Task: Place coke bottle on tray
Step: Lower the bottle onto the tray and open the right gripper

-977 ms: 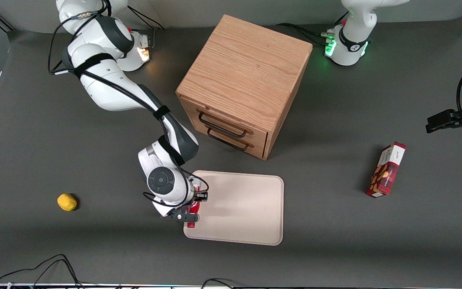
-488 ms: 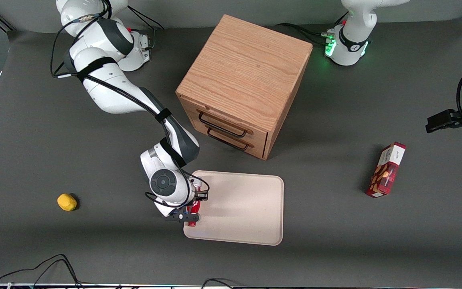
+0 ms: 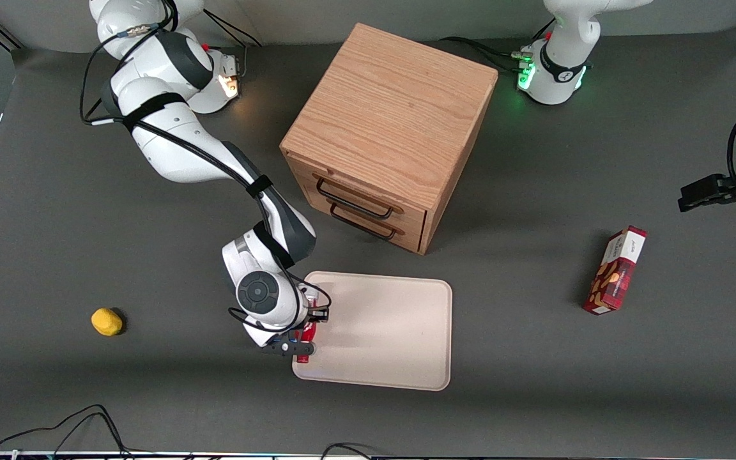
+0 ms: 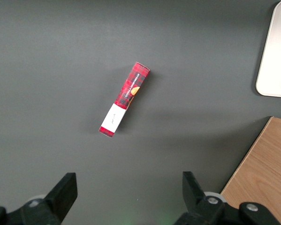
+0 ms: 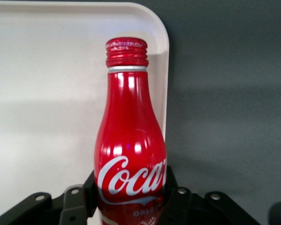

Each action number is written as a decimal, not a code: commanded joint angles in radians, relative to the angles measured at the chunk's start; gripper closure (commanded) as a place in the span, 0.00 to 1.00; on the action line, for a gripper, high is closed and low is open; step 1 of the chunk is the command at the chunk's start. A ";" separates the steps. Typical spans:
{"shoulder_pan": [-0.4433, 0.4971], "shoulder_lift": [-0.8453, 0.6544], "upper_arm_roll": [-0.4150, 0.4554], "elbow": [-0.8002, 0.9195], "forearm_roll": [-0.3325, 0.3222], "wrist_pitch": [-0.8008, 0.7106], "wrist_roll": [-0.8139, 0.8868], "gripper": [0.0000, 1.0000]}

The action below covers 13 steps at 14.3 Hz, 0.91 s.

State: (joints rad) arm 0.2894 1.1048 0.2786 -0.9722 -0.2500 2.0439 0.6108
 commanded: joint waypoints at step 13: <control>0.011 -0.002 -0.013 0.041 0.021 -0.010 -0.017 0.00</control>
State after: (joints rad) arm 0.2895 1.1046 0.2786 -0.9633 -0.2500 2.0445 0.6108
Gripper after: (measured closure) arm 0.000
